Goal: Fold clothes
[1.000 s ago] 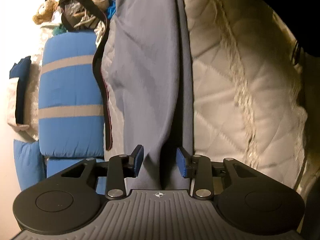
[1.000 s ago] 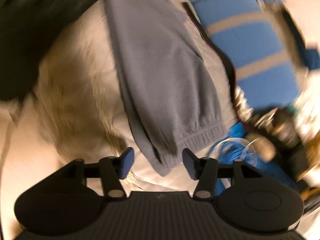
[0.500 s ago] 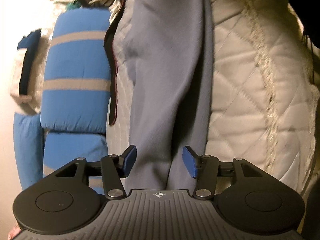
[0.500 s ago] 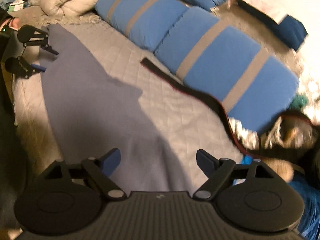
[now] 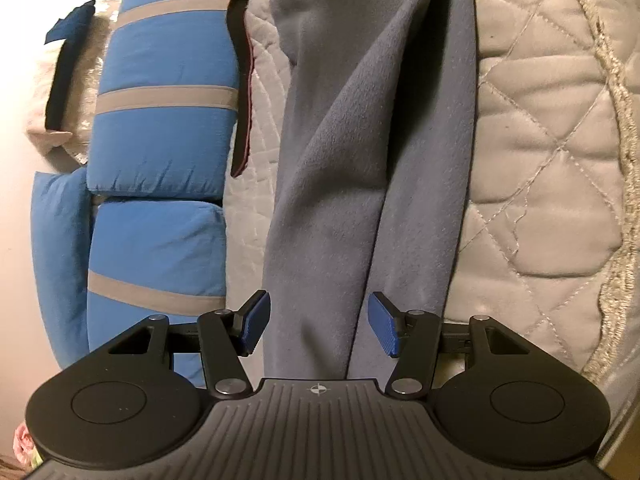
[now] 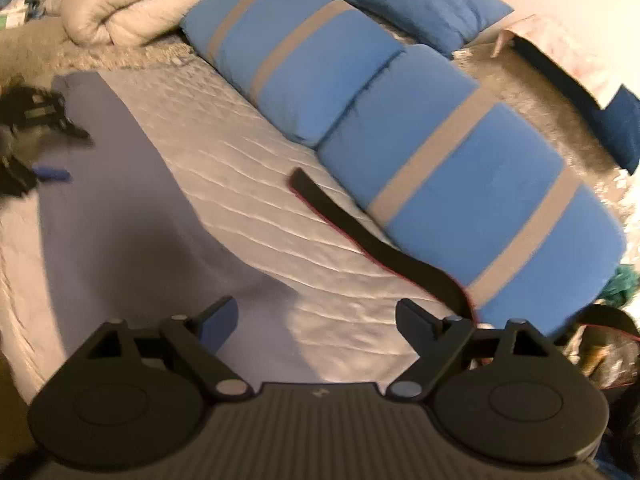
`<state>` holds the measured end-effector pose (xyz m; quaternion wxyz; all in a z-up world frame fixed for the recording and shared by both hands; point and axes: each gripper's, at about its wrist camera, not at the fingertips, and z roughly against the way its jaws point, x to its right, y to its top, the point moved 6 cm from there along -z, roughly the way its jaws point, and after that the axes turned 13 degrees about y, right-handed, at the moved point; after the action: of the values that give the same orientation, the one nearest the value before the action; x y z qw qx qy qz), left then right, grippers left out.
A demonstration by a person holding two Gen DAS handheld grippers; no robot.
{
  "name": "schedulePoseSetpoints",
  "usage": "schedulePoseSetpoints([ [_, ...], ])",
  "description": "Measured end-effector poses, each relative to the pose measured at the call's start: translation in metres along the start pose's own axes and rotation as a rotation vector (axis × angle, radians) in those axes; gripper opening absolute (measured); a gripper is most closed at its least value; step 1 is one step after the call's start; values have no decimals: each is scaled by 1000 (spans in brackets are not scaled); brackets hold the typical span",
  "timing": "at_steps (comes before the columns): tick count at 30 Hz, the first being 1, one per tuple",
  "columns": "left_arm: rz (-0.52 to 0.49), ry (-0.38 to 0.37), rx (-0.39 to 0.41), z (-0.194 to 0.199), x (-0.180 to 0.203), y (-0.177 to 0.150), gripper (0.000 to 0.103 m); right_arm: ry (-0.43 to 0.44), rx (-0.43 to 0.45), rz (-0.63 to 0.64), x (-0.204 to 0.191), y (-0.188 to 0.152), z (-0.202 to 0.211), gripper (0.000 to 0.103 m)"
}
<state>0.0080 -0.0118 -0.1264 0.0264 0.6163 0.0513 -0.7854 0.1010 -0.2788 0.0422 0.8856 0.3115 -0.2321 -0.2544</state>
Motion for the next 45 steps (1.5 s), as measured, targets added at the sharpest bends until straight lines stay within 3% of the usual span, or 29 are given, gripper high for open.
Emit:
schedulePoseSetpoints([
  [3,-3,-12,7,-2,0,2,50,46,12,5,-34,9,-8,96],
  [4,1,-23,9,-2,-1,2,32,57,12,3,-46,11,-12,96],
  [5,5,-34,11,-2,-1,3,7,69,13,3,-59,14,-15,97],
  [6,11,-39,16,-1,-1,3,4,80,18,13,-73,16,-18,97],
  [8,17,-37,31,3,-5,-1,4,97,32,46,-101,20,-25,97],
  [14,170,-10,12,27,-38,-17,3,68,74,252,-183,23,-45,97],
  [21,251,-64,24,41,-48,-21,3,-108,75,510,-234,21,-92,95],
  [27,300,-100,21,44,-53,-25,3,-257,99,638,-255,27,-119,95],
  [30,305,-116,21,43,-52,-27,3,-340,95,723,-265,26,-132,86],
  [33,310,-127,19,42,-52,-28,3,-437,73,832,-272,21,-141,71],
  [35,308,-132,17,40,-53,-29,3,-438,59,842,-274,19,-142,43],
  [37,285,-135,11,40,-50,-32,6,-417,50,828,-272,19,-141,21],
  [39,235,-141,-3,40,-44,-38,9,-392,53,801,-268,20,-137,20],
  [40,203,-138,-21,39,-40,-44,19,-380,59,784,-266,22,-134,19],
  [41,179,-130,-38,37,-37,-54,37,-367,66,765,-263,24,-130,17],
  [43,150,-116,-73,34,-33,-74,51,-354,89,720,-256,28,-123,14],
  [45,142,-110,-125,27,-32,-99,55,-344,112,683,-250,33,-116,11],
])
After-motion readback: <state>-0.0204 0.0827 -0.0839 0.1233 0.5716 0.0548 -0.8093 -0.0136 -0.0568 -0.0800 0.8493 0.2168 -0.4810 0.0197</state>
